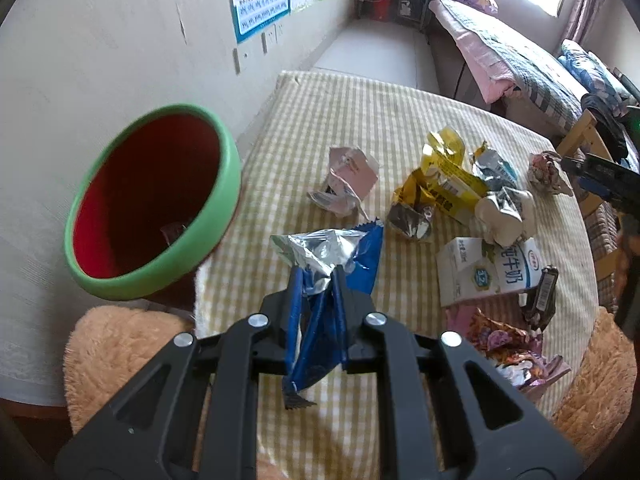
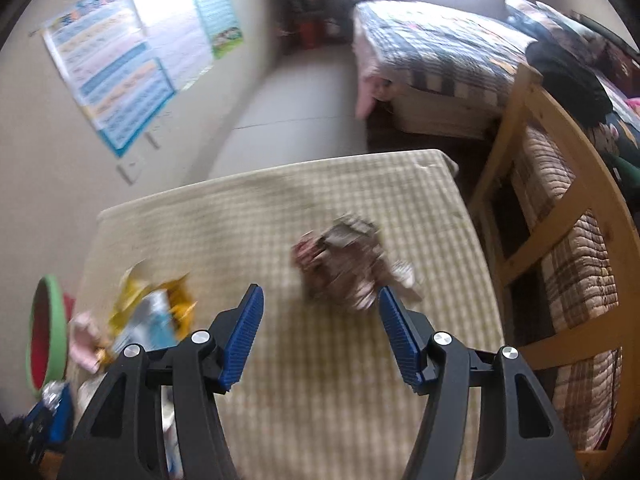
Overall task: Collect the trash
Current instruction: 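Grasp the blue-silver wrapper with the left tool while the right tool grasps the crumpled brown paper, then carry both items over the red bin and open both tools to drop them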
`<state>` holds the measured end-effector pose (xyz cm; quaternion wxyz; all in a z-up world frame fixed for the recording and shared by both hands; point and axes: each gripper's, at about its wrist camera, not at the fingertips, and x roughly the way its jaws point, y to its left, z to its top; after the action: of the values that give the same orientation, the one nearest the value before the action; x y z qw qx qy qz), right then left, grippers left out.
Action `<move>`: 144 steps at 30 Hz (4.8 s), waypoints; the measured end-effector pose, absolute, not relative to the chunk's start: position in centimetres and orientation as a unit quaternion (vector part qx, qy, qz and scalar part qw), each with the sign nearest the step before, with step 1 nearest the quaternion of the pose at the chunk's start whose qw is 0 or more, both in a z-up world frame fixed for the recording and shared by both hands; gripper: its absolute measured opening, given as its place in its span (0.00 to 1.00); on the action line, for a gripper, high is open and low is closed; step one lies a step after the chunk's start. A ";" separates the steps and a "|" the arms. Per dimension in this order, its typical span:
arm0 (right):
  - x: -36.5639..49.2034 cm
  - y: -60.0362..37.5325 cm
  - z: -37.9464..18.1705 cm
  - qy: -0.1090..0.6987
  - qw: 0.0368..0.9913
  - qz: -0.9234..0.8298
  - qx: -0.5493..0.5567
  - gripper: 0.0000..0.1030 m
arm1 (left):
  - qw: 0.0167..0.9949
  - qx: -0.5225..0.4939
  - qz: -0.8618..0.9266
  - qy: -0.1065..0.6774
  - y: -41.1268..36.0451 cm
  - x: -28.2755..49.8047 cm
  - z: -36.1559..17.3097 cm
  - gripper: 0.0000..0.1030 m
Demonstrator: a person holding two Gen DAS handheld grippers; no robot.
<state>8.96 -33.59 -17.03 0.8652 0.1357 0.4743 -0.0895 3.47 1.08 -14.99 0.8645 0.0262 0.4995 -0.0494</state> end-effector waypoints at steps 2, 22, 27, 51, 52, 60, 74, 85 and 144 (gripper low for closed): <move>10.3 -34.5 -18.2 0.490 0.855 -0.099 0.137 0.61 | 0.865 0.026 -0.048 0.499 1.1 3.7 -14.8 0.14; 5.3 -32.7 -16.8 0.477 0.859 -0.046 0.180 0.40 | 0.843 0.030 -0.049 0.535 0.8 4.6 -17.6 0.15; 3.4 -31.1 -15.2 0.463 0.864 -0.037 0.192 0.41 | 0.845 0.031 -0.049 0.531 0.7 4.6 -17.4 0.15; 0.8 -24.8 -9.1 0.412 0.897 0.016 0.160 0.41 | 0.870 0.022 -0.046 0.491 1.8 4.4 -14.0 0.15; 0.8 -24.5 -9.0 0.412 0.898 0.018 0.155 0.41 | 0.871 0.022 -0.046 0.489 1.9 4.4 -13.9 0.15; 0.6 -22.0 -8.7 0.413 0.901 0.033 0.126 0.41 | 0.871 0.025 -0.042 0.490 2.3 4.5 -13.9 0.15; 0.0 -19.2 -8.5 0.412 0.902 0.061 0.108 0.41 | 0.872 0.028 -0.039 0.486 2.8 5.2 -13.1 0.15; 0.4 -18.5 -7.6 0.407 0.907 0.065 0.084 0.41 | 0.896 0.016 -0.023 0.444 4.5 4.9 -10.2 0.15; 8.7 -1.7 -9.0 0.455 0.859 0.234 0.002 0.43 | 0.892 -0.037 0.088 0.443 19.0 7.5 -11.3 0.15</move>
<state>8.73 -1.69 -9.00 0.8593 0.0023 0.4547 0.2343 7.47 19.03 -11.34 0.8915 -0.0366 0.4429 0.0877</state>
